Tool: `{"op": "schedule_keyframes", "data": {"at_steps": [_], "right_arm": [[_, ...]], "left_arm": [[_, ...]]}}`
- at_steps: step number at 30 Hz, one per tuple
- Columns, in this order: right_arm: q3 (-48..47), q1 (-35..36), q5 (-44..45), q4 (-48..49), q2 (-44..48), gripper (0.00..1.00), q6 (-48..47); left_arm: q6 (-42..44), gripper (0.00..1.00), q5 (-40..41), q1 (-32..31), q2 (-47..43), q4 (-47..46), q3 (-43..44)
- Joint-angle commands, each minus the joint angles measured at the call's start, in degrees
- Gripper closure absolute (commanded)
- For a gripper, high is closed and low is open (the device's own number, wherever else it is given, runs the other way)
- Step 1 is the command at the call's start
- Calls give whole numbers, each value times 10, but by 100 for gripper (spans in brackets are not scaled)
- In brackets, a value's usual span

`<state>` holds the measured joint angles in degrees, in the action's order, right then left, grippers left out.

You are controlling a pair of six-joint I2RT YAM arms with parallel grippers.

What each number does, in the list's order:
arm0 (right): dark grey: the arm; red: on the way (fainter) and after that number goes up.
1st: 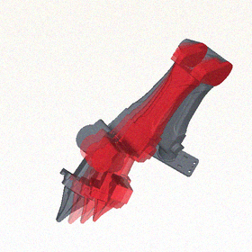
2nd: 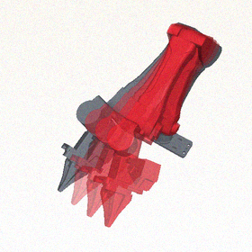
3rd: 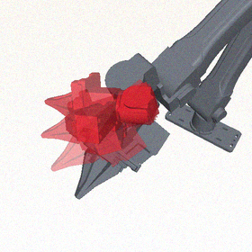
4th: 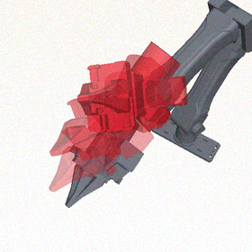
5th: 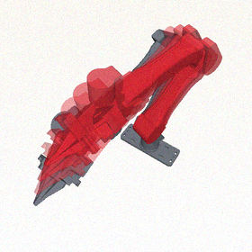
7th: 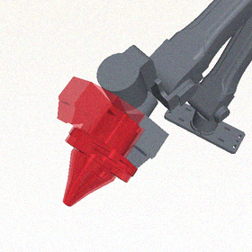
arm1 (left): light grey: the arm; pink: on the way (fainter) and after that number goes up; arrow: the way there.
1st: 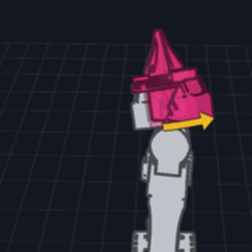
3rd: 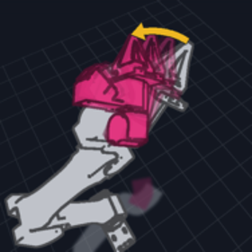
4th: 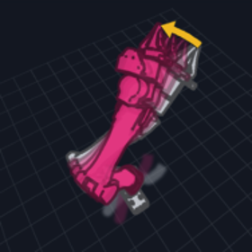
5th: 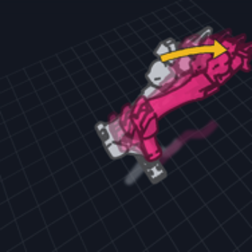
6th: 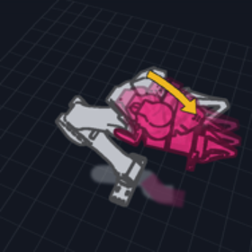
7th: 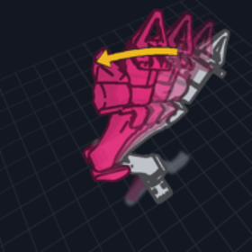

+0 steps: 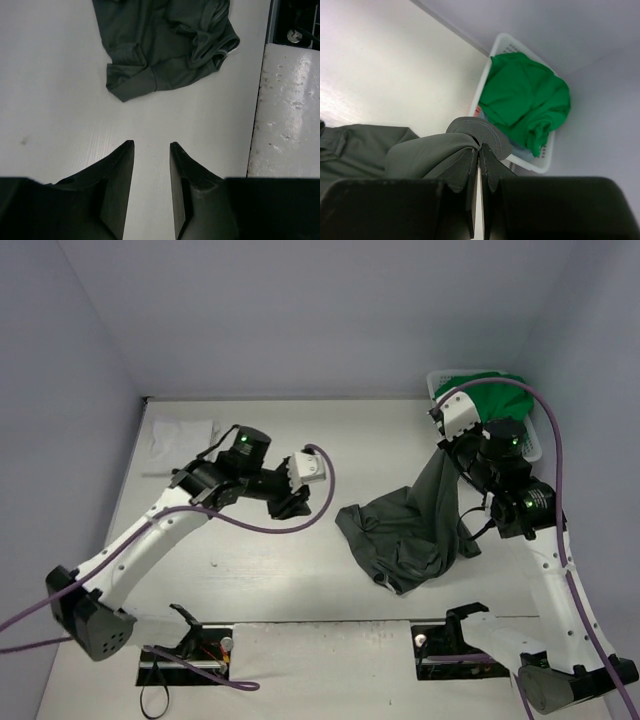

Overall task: Fold and stack the t-shirts
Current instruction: Flatten out the tshirt

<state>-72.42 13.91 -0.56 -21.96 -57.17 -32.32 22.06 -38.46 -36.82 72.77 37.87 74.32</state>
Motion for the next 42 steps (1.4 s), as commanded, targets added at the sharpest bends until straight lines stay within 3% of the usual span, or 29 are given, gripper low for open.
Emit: {"op": "schedule_keyframes", "data": {"at_steps": [1, 6, 10, 22, 33, 42], "right_arm": [[-27, -2, 67, 57, -4, 100, 19], [-25, -6, 107, 61, -9, 100, 22], [-32, -16, 169, 71, -25, 100, 15], [-68, -65, 199, 76, -52, 100, 27], [-49, -78, 191, 68, -25, 100, 46], [-54, -86, 178, 64, -15, 100, 50]], "left_arm": [[47, 70, 29, -54, 64, 27, 83], [96, 70, 105, -190, 197, 39, 158], [90, 70, 120, -242, 255, -43, 173], [35, 58, 150, -287, 372, -188, 254], [-27, 57, 122, -290, 499, -168, 397], [-17, 57, 134, -294, 532, -167, 391]]}}
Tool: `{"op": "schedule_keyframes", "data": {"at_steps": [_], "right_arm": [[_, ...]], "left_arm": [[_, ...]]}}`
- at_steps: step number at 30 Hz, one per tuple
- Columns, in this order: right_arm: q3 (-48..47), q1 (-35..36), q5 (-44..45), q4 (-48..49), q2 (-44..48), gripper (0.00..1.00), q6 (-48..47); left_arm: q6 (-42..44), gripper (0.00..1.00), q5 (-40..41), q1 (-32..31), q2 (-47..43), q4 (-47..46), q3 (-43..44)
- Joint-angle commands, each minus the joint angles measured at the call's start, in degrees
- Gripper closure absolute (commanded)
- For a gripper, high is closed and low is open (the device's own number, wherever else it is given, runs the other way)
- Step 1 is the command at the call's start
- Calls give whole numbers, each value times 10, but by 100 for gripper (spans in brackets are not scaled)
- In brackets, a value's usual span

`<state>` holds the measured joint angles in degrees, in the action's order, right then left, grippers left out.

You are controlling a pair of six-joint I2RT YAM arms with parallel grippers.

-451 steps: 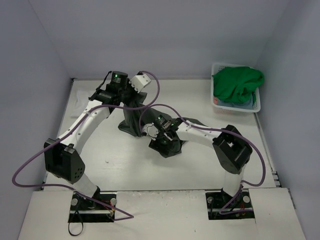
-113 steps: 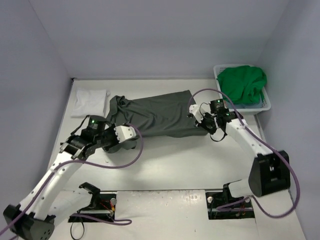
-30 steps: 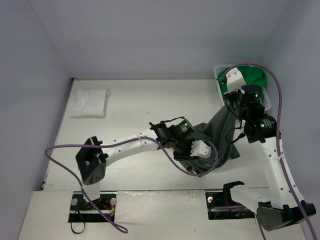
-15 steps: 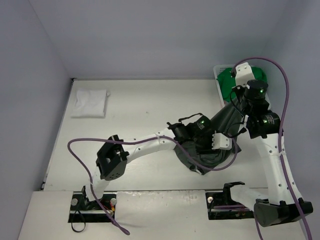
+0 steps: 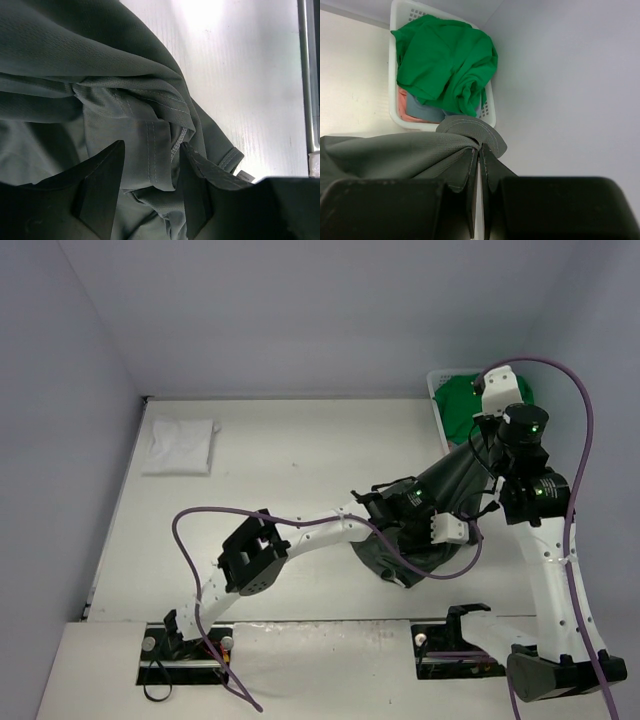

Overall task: Fold and stack the t-shirts
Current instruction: Flatten out the tshirt

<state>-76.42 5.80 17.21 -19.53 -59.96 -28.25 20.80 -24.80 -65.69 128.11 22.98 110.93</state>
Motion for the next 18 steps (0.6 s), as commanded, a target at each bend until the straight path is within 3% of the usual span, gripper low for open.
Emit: {"op": "schedule_keyframes", "data": {"at_steps": [1, 18], "right_arm": [[-13, -6, -2, 40, 13, 100, 10], [-36, -11, -30, 20, 26, 100, 19]], "left_arm": [[-4, 57, -2, -6, -21, -19, 24], [21, 57, 26, -13, 21, -20, 17]]}}
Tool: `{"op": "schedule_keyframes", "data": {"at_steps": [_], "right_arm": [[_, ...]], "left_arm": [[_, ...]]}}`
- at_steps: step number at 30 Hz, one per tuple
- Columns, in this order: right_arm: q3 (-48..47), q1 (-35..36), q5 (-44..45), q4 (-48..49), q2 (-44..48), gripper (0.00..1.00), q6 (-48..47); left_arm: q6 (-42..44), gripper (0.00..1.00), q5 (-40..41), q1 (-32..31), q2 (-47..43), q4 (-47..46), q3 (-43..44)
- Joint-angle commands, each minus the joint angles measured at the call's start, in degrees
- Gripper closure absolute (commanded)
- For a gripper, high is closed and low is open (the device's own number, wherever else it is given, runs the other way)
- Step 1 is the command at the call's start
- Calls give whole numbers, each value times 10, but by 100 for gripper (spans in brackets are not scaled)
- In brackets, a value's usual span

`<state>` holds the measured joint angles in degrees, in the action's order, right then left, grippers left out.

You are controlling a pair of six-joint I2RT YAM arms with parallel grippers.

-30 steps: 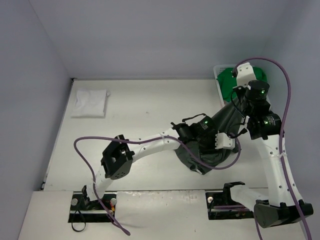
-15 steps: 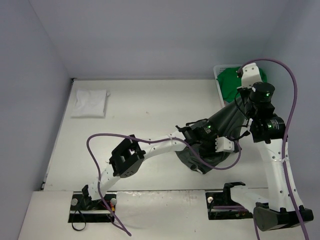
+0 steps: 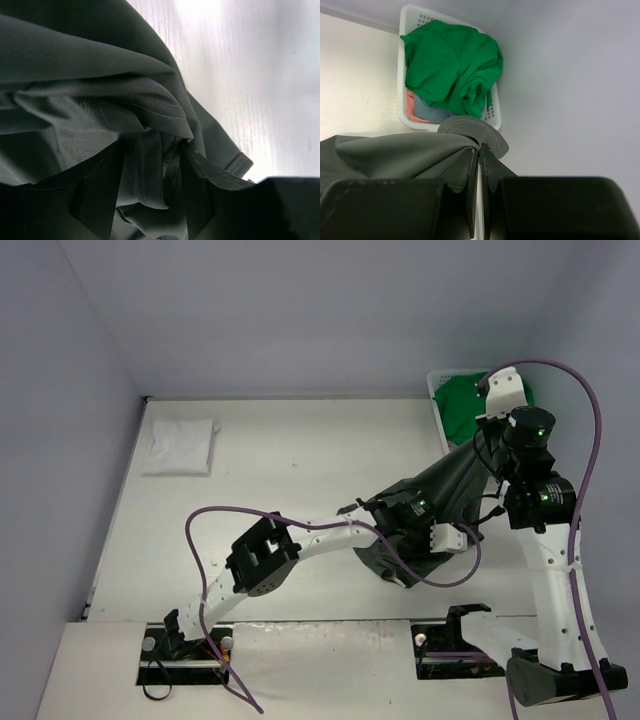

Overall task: Fold and stack the t-shirts
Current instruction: Flatten out the tshirt

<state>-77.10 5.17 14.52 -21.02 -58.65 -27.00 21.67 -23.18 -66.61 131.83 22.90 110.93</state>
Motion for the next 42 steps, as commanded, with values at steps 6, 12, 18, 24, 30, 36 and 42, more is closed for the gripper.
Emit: {"op": "schedule_keyframes", "data": {"at_steps": [6, 12, 18, 24, 30, 36, 42], "right_arm": [[-24, -4, -13, 33, 20, 100, 10], [-10, -6, -17, 32, 21, 100, 13], [-1, -6, -33, 32, 22, 100, 20], [23, -6, -74, 22, 10, 100, 22], [44, -6, -163, 1, 2, 100, 35], [43, -6, -244, -28, -7, 100, 23], [20, -2, -297, -44, -15, 100, 13]], "left_arm": [[22, 83, 37, -5, -16, -23, 14], [35, 100, 97, -5, -38, -35, -3], [88, 100, 146, -2, -110, -54, -60], [133, 100, 196, 30, -221, -57, -143], [155, 100, 200, 104, -337, -55, -208], [137, 100, 161, 227, -430, -50, -234], [141, 100, 150, 305, -514, -24, -246]]}}
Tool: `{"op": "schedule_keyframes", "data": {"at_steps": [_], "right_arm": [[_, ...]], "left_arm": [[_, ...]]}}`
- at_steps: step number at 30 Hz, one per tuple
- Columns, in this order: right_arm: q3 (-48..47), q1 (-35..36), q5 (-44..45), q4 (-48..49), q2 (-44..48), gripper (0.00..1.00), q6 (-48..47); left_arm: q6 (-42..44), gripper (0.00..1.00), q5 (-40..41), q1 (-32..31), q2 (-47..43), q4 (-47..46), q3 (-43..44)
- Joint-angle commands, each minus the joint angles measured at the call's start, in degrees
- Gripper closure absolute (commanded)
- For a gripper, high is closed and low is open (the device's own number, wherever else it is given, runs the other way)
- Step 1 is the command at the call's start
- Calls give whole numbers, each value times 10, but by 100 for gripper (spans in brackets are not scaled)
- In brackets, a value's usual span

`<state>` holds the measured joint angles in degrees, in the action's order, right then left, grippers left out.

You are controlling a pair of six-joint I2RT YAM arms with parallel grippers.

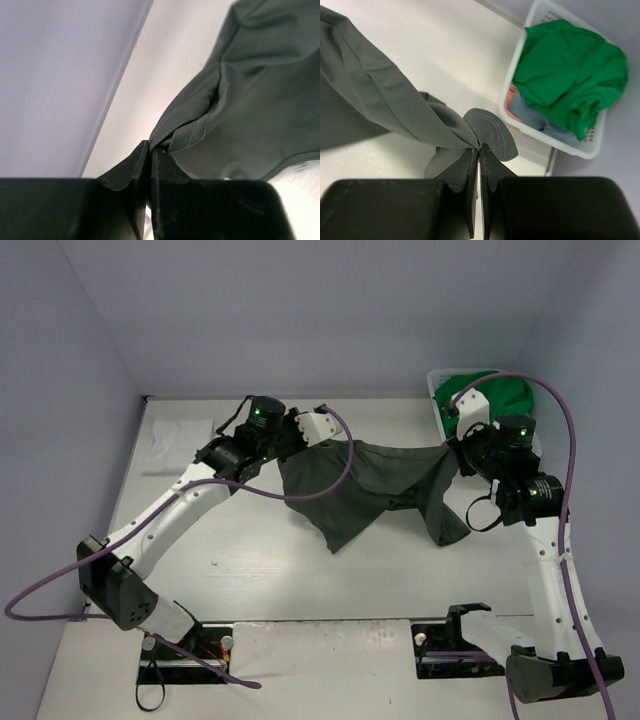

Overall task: Fold and stack the t-shirts
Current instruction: Flatten out the tshirt

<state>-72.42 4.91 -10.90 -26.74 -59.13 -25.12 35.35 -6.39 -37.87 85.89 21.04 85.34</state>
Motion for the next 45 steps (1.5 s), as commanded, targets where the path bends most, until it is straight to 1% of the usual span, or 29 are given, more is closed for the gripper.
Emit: {"op": "schedule_keyframes", "data": {"at_steps": [1, 5, 9, 10, 14, 18, 20, 23, 25, 30, 34, 38, 41, 44, 45], "right_arm": [[-32, 3, -59, 11, -9, 100, -7], [-28, 27, -80, 6, -7, 100, -12], [-14, 111, -17, 6, -15, 100, -25], [-13, 120, -12, 7, -12, 100, -26], [-25, 133, -11, 13, 17, 100, -28], [-33, 132, 3, 21, 48, 100, -45], [-34, 129, 12, 21, 60, 100, -54], [-29, 130, 2, 18, 81, 100, -66], [-30, 131, -11, 15, 97, 100, -68], [-47, 128, -51, 7, 131, 100, -56], [-75, 117, -97, 7, 160, 100, -52], [-122, 107, -100, 9, 166, 100, -53], [-125, 107, -91, 8, 157, 100, -51], [-99, 106, -76, 10, 139, 100, -65], [-71, 107, -72, 13, 133, 100, -70]], "left_arm": [[5, 100, -20, 24, -68, 3, 14], [16, 100, -22, 66, -94, 33, 39], [26, 100, -15, 115, -119, 60, 76], [26, 100, -13, 136, -132, 66, 83], [26, 100, -13, 180, -178, 74, 122], [37, 100, -5, 184, -250, 77, 157], [34, 100, -5, 184, -270, 83, 172], [30, 100, -13, 184, -302, 122, 211], [25, 100, -28, 184, -321, 166, 242], [6, 100, -65, 184, -367, 261, 280], [2, 100, -78, 184, -390, 299, 311], [-22, 100, -90, 184, -390, 324, 366], [-33, 100, -103, 184, -387, 328, 356], [-20, 100, -96, 184, -382, 311, 303], [-15, 100, -95, 184, -378, 300, 268]]}}
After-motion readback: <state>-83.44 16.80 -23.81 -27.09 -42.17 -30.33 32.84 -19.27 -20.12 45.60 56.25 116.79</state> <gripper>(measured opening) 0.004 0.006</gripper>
